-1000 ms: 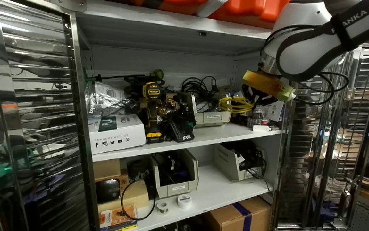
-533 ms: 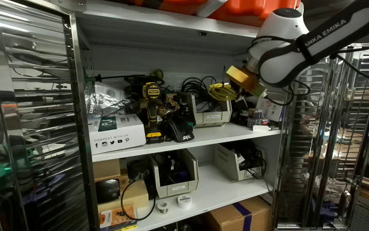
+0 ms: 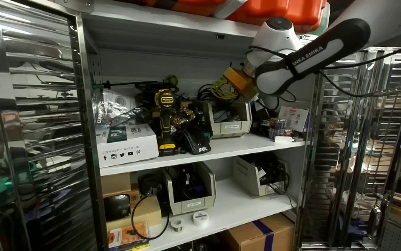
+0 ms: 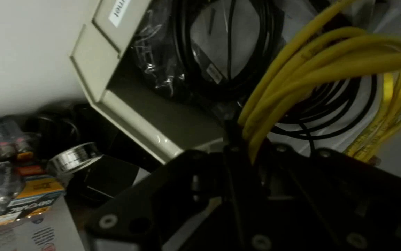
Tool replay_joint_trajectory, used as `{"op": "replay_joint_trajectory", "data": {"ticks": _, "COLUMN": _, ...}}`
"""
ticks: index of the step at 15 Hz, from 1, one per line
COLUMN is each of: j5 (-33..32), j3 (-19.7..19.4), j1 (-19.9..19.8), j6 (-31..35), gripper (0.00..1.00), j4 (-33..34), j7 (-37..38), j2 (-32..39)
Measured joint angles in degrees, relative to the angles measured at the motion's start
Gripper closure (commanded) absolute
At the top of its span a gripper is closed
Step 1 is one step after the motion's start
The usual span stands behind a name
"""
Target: Pick up the yellow cable and put it in the cable storage object
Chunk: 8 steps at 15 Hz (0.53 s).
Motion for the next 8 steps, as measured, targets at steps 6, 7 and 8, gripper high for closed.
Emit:
{"op": "replay_joint_trajectory", "data": {"ticks": 6, "j5": -5.5, "j3": -0.9, "j1": 2.6, "j6": -6.1, "gripper": 0.98, "j4": 9.6, "j7": 1.5, "j2": 7.2}}
{"op": "replay_joint_trajectory", "data": {"ticks": 7, "j5": -5.9, "j3": -0.9, "j1": 2.9, "j6": -7.3, "gripper": 0.98, "j4": 10.4, "j7": 1.4, "j2": 7.9}}
{"op": "replay_joint_trajectory", "data": {"ticks": 8, "j5": -6.3, "j3": -0.9, "j1": 3.1, "j6": -8.5, "gripper": 0.98, "j4": 11.1, "j7": 1.4, "j2": 8.4}}
